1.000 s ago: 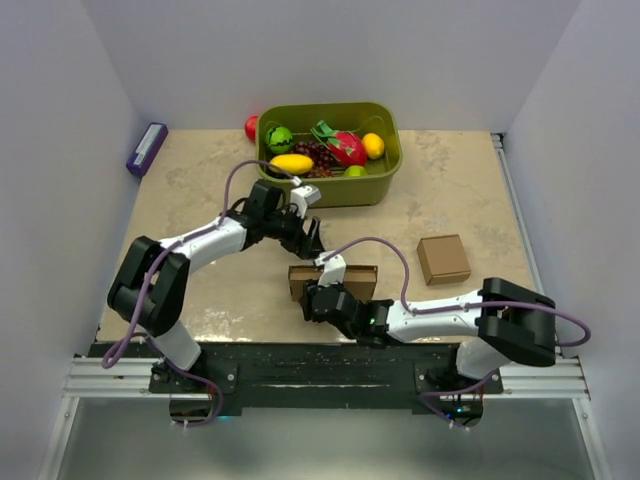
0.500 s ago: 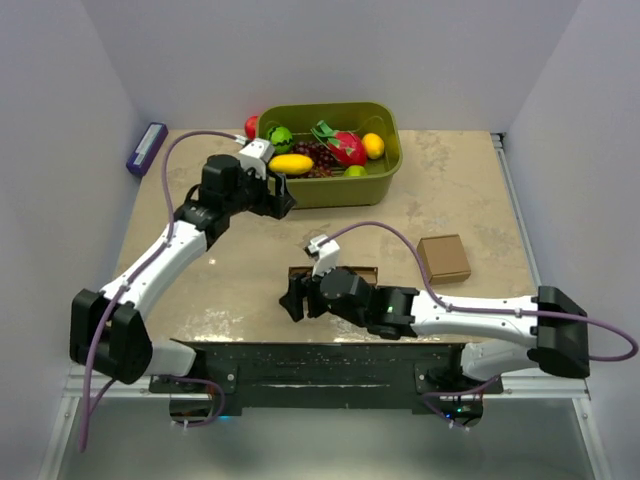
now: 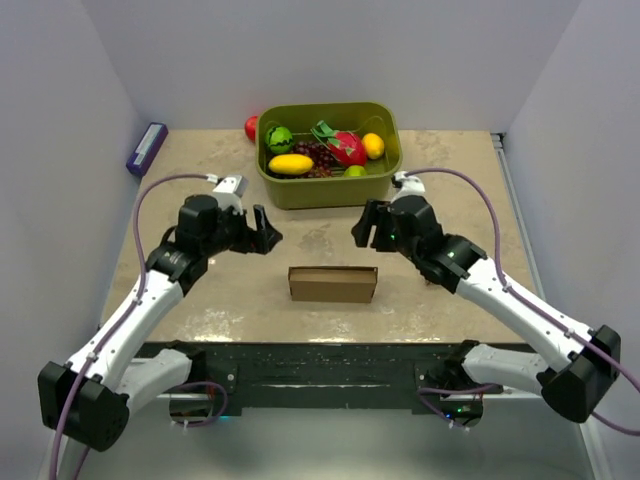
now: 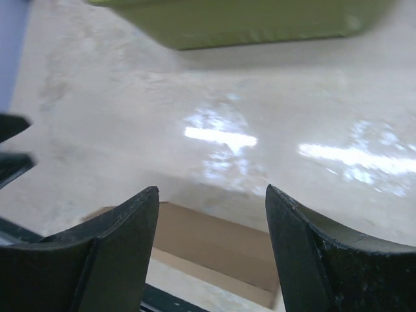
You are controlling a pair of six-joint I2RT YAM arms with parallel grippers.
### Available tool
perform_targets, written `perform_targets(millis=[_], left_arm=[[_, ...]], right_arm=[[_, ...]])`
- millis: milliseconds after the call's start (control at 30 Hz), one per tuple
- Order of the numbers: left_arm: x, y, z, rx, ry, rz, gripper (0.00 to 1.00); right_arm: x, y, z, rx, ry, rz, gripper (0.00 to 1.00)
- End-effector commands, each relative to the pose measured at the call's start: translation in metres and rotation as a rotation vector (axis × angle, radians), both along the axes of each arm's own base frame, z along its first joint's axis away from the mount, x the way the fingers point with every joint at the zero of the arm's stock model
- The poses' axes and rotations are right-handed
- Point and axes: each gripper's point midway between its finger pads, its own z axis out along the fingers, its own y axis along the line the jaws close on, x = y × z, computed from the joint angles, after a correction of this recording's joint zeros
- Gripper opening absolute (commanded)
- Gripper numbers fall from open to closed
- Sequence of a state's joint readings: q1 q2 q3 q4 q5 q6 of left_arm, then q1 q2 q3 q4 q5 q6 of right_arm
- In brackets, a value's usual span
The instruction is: Fold the paper box
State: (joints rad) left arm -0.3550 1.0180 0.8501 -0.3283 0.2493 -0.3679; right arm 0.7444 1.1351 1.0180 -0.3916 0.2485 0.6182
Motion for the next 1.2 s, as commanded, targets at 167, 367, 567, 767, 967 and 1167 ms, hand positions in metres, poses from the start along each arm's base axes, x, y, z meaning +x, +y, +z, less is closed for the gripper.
perform_targets(millis=[167, 367, 567, 767, 967, 1167], left_arm=[[-0.034, -0.019, -0.026, -0.207, 0.108, 0.018, 0.89], [-0.033, -0.024, -0.015, -0.254, 0.075, 0.015, 0.89], [-0.041, -0.034, -0.024, -0.277, 0.112, -0.016, 0.88], [-0.046, -0.038, -0.019, -0.284, 0.095, -0.006, 0.88], [-0.049, -0.036, -0.017, -0.273, 0.020, -0.029, 0.89], [-0.053, -0.038, -0.025, -0.244, 0.036, -0.063, 0.87]], right_arm=[[-0.031, -0.038, -0.048, 0.050, 0.135, -0.061, 0.68], [-0.037, -0.040, -0.051, 0.139, 0.135, -0.102, 0.67], [-0.044, -0.046, -0.056, 0.172, 0.142, -0.132, 0.65], [-0.046, -0.052, -0.051, 0.215, 0.123, -0.165, 0.64], [-0.052, -0.056, -0.029, 0.235, 0.038, -0.122, 0.66], [-0.055, -0.064, -0.029, 0.141, 0.010, -0.084, 0.61]])
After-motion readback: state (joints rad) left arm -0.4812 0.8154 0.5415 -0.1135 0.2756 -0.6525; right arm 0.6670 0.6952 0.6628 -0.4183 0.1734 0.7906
